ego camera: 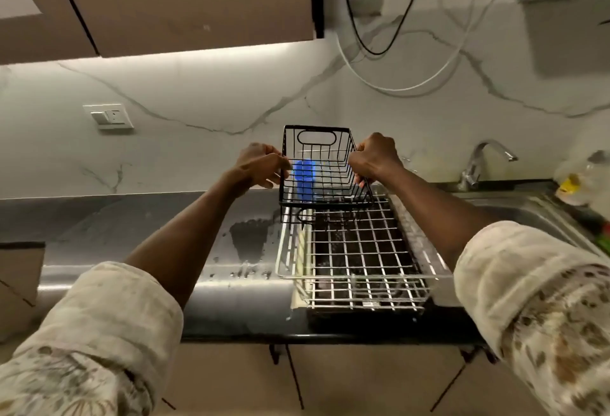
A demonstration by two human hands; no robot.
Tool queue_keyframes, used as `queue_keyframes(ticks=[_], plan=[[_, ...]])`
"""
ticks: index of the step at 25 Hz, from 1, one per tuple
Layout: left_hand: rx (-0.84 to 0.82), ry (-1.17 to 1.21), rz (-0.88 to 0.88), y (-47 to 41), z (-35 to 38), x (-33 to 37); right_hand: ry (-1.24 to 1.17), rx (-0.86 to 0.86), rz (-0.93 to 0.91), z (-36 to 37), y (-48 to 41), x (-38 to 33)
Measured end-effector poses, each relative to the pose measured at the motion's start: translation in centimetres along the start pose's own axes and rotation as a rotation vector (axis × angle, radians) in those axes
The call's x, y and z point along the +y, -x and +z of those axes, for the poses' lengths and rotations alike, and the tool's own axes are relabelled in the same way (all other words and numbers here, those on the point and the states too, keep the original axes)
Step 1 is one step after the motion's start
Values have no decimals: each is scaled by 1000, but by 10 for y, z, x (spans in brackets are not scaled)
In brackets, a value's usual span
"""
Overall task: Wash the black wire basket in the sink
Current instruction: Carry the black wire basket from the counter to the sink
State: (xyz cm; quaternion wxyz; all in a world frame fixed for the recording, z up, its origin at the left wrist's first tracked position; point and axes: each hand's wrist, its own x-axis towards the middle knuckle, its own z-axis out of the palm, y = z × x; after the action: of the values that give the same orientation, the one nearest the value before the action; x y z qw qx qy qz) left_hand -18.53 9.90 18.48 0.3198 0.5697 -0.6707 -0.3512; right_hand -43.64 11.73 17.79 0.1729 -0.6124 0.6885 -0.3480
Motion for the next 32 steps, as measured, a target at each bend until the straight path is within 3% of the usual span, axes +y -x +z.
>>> queue_keyframes(ticks=[15, 21, 27, 32], plan=[[-264, 45, 37, -94, 270, 152, 23, 182, 261, -188, -29, 225], [-414, -68, -51, -133, 352, 172, 45, 126, 333, -211, -62, 317], [-460, -141, -152, -143, 415, 173, -32, 1, 340, -214, -80, 392], [-404, -187, -271, -143, 474, 167, -73, -156, 318, -223, -90, 446]])
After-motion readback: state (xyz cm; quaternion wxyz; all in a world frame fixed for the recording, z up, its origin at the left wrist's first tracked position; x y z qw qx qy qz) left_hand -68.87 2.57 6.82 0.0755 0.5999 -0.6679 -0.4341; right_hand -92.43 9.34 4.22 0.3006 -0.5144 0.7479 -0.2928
